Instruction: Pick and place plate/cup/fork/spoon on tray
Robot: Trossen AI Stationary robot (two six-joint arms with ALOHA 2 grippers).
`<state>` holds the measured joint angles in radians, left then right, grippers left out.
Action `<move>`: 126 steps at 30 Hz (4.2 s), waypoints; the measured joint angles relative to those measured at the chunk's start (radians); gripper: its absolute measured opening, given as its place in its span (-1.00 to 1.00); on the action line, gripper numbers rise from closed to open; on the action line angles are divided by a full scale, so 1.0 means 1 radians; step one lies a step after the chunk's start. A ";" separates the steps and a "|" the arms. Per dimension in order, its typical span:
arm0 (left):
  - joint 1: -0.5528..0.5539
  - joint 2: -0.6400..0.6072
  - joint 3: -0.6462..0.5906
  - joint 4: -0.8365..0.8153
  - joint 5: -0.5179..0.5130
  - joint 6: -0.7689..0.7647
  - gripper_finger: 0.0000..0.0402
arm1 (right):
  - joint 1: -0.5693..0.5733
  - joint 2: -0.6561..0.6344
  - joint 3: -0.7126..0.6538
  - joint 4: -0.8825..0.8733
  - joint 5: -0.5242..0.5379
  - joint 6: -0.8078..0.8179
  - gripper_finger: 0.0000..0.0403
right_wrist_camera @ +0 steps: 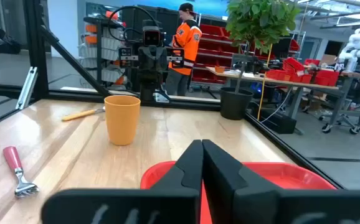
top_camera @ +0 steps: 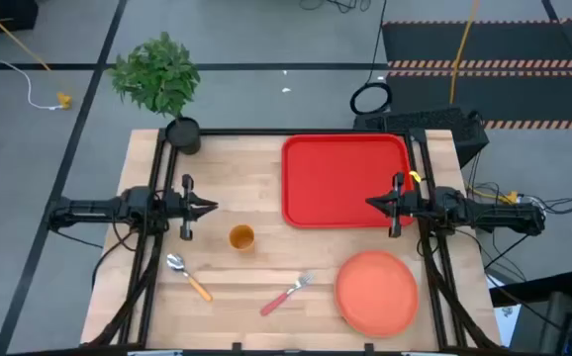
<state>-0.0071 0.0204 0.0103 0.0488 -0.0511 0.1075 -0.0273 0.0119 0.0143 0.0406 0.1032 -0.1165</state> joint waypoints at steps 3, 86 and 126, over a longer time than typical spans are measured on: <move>0.000 0.000 0.000 0.000 0.000 0.000 -0.81 | 0.000 0.000 0.000 0.000 0.000 0.000 -1.00; 0.001 0.016 0.020 0.163 -0.010 -0.053 -0.81 | 0.000 0.000 0.000 0.000 0.000 0.000 -1.00; -0.447 1.265 1.229 -0.839 -0.140 -0.217 -0.61 | 0.000 0.000 0.000 0.045 -0.002 0.569 -1.00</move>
<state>-0.4542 1.2858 1.2396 -0.7899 -0.1915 -0.1094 -0.0269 0.0116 0.0141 0.0853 0.1009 0.4526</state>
